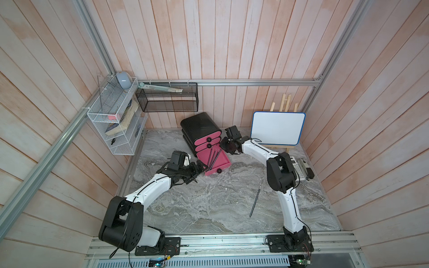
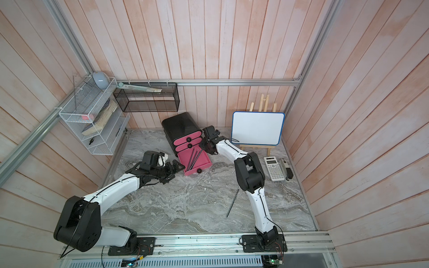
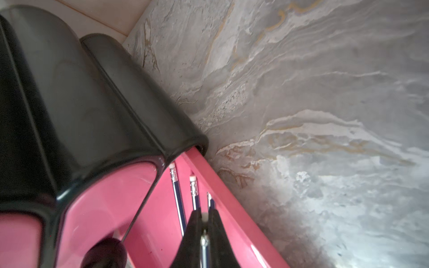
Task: Please place the pencils in the drawer according to their color
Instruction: Place the pencil in the drawer.
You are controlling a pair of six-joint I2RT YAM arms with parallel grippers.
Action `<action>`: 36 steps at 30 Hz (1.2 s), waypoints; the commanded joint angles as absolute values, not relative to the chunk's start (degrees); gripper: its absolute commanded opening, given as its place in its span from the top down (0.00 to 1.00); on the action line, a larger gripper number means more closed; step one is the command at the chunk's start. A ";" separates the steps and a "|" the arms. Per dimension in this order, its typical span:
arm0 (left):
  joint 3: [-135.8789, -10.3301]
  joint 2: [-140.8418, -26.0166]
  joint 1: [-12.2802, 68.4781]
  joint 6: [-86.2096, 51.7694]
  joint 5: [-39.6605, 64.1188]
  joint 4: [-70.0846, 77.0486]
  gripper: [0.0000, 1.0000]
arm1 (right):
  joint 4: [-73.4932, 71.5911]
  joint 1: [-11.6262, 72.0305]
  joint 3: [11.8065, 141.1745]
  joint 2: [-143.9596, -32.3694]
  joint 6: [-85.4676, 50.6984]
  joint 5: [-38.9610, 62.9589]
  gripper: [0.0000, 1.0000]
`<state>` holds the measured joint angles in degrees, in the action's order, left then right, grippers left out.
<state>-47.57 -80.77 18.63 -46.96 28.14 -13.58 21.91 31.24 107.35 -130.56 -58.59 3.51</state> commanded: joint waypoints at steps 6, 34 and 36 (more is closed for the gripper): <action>-48.60 -80.44 18.36 -47.20 28.87 -11.37 0.01 | 24.25 32.68 109.29 -131.55 -56.52 3.99 0.87; -49.03 -80.81 20.92 -44.50 28.22 -13.89 0.01 | 19.58 30.36 80.47 -105.63 -54.15 2.19 0.70; -49.54 -80.91 22.16 -44.22 27.63 -14.08 0.00 | 19.78 29.67 77.07 -103.32 -53.98 1.84 0.70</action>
